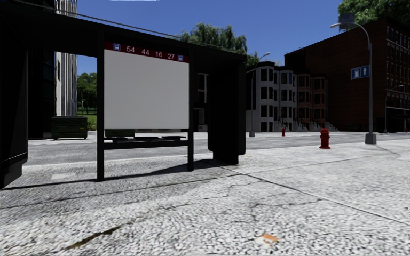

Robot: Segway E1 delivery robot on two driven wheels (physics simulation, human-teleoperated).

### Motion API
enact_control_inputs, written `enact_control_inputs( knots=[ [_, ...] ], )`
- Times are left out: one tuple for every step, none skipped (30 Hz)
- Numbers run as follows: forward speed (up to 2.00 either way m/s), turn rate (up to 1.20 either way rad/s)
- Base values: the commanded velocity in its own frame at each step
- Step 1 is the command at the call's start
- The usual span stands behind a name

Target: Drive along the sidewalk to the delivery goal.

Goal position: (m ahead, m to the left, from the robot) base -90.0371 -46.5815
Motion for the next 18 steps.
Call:
enact_control_inputs(
  knots=[
    [0.00, 0.44],
    [0.00, 0.45],
    [0.00, 0.45],
    [0.00, 0.45],
    [0.00, 0.46],
    [0.00, 0.46],
    [0.00, 0.46],
    [0.00, 0.46],
    [0.00, 0.46],
    [0.00, 0.46],
    [0.00, 0.46],
    [0.00, 0.46],
    [0.00, 0.46],
    [0.00, 0.46],
    [0.00, 0.46],
    [0.00, 0.46],
    [0.00, 0.46],
    [0.00, 0.46]
  ],
)
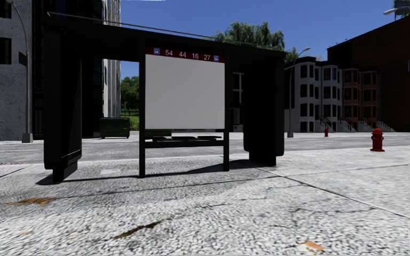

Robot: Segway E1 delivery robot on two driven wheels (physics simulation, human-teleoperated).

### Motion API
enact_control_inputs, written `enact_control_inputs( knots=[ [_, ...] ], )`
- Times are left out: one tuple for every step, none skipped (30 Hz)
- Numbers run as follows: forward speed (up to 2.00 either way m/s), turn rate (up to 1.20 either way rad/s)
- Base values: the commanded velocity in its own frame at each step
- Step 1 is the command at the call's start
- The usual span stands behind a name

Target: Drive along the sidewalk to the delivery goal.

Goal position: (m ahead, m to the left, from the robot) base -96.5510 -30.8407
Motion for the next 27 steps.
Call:
enact_control_inputs(
  knots=[
    [0.00, 0.46],
    [0.00, 0.46],
    [0.00, 0.46],
    [0.00, 0.46],
    [0.00, 0.46],
    [0.00, 0.46],
    [0.00, 0.46],
    [0.00, 0.46],
    [0.00, 0.46],
    [0.00, 0.46],
    [0.00, 0.46],
    [0.00, 0.46],
    [0.00, 0.46],
    [0.00, 0.46],
    [0.00, 0.46],
    [0.00, 0.46],
    [0.00, 0.46],
    [0.00, 0.46],
    [0.00, 0.46],
    [0.00, 0.46],
    [0.00, 0.46],
    [0.00, 0.46],
    [0.00, 0.46],
    [0.00, 0.47],
    [0.00, 0.47],
    [0.00, 0.47],
    [0.00, 0.47]
  ],
)
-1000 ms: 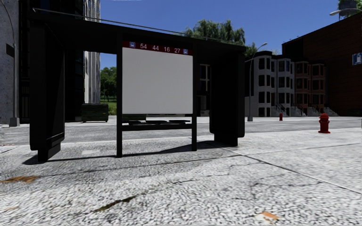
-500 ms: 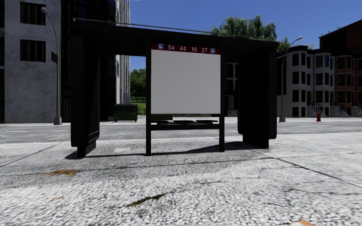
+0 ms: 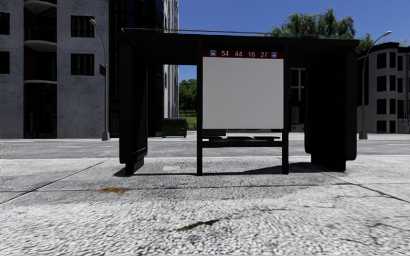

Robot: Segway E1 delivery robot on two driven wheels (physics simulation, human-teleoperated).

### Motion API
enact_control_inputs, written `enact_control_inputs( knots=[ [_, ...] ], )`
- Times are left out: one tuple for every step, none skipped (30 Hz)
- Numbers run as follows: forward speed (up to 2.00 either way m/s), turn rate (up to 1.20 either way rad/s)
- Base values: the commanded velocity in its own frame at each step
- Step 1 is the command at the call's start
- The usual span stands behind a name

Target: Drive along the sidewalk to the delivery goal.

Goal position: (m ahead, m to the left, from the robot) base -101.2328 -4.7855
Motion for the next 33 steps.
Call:
enact_control_inputs(
  knots=[
    [0.00, 0.47],
    [0.00, 0.48],
    [0.00, 0.49],
    [0.00, 0.49],
    [0.00, 0.50],
    [0.00, 0.51],
    [0.00, 0.52],
    [0.00, 0.52],
    [0.00, 0.52],
    [0.00, 0.52],
    [0.00, 0.52],
    [0.00, 0.52],
    [0.00, 0.52],
    [0.00, 0.52],
    [0.00, 0.52],
    [0.00, 0.52],
    [0.00, 0.53],
    [0.00, 0.53],
    [0.00, 0.53],
    [0.00, 0.53],
    [0.00, 0.53],
    [0.00, 0.53],
    [0.00, 0.53],
    [0.00, 0.53],
    [0.00, 0.53],
    [0.00, 0.53],
    [0.00, 0.53],
    [0.00, 0.53],
    [0.00, 0.53],
    [0.00, 0.53],
    [0.00, 0.53],
    [0.00, 0.52],
    [0.00, 0.50]
  ],
)
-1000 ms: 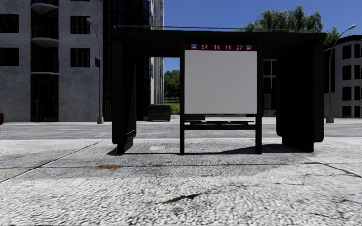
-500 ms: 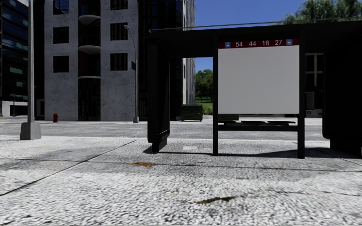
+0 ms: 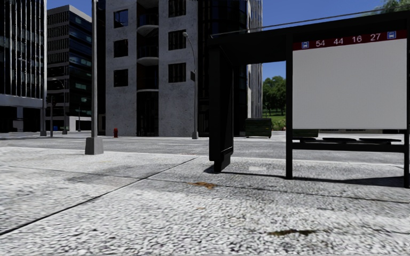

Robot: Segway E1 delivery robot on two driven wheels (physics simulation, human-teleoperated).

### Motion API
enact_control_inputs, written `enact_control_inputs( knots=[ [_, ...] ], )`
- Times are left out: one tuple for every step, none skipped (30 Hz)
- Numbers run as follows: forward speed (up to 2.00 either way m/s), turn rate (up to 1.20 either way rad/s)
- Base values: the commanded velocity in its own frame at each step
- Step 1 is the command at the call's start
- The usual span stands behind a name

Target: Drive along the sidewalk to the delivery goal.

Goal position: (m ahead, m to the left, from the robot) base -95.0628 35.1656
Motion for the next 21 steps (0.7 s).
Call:
enact_control_inputs(
  knots=[
    [0.00, 0.49],
    [0.00, 0.48],
    [0.00, 0.42],
    [0.00, 0.42],
    [0.00, 0.39],
    [0.00, 0.39],
    [0.00, 0.39],
    [0.00, 0.39],
    [0.00, 0.39],
    [0.00, 0.38],
    [0.00, 0.38],
    [0.00, 0.38],
    [0.00, 0.38],
    [0.00, 0.38],
    [0.00, 0.38],
    [0.00, 0.38],
    [0.00, 0.38],
    [0.00, 0.38],
    [0.00, 0.38],
    [0.06, 0.38],
    [0.06, 0.38]
  ],
)
